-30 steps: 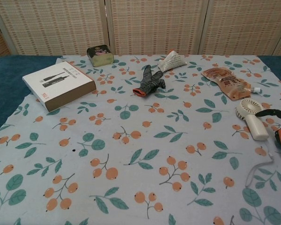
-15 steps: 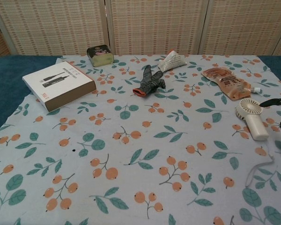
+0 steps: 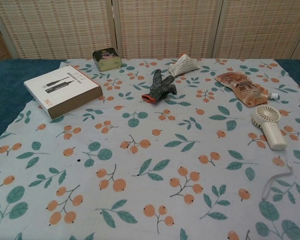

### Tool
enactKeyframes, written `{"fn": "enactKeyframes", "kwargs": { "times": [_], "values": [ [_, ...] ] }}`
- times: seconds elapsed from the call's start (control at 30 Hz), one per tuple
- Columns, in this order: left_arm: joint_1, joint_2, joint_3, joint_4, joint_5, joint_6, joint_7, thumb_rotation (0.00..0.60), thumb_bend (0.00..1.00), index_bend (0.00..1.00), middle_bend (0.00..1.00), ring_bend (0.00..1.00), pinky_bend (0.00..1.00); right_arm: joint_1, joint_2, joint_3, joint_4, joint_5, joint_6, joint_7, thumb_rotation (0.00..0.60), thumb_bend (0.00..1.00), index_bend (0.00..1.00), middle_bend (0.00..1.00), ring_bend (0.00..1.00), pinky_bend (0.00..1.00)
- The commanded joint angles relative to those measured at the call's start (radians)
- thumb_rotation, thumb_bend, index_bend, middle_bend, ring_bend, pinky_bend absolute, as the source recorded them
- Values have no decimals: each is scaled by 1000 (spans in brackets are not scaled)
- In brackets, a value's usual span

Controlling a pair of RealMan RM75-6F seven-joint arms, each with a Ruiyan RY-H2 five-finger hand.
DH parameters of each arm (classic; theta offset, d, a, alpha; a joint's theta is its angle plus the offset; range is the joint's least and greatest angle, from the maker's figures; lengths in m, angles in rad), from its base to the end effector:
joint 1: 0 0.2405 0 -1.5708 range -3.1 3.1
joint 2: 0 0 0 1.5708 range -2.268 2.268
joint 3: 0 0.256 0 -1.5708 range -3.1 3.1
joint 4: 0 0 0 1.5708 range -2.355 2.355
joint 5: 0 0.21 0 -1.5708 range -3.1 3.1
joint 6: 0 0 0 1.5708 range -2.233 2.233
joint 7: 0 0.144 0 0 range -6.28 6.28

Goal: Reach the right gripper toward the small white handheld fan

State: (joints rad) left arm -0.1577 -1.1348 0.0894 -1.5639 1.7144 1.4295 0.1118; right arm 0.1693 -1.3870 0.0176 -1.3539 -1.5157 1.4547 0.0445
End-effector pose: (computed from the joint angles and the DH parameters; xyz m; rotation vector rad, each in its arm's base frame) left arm -0.2945 0.1683 0.1212 -1.7636 -0.7737 -0.8312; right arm -0.3172 -0.2030 0.0841 1.4600 -0.9345 0.9746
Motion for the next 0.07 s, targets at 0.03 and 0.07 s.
{"fn": "enactKeyframes", "kwargs": {
  "times": [0.03, 0.07],
  "values": [
    [-2, -3, 2, 1, 7, -1, 5, 600, 682, 281, 333, 422, 580, -19, 29, -2, -42, -14, 22, -31, 600, 414, 165, 468, 322, 667],
    [-3, -4, 3, 2, 10, -1, 8, 600, 683, 281, 333, 422, 579, -22, 34, 0, -51, -15, 28, -38, 600, 397, 165, 459, 309, 663]
  ]
}}
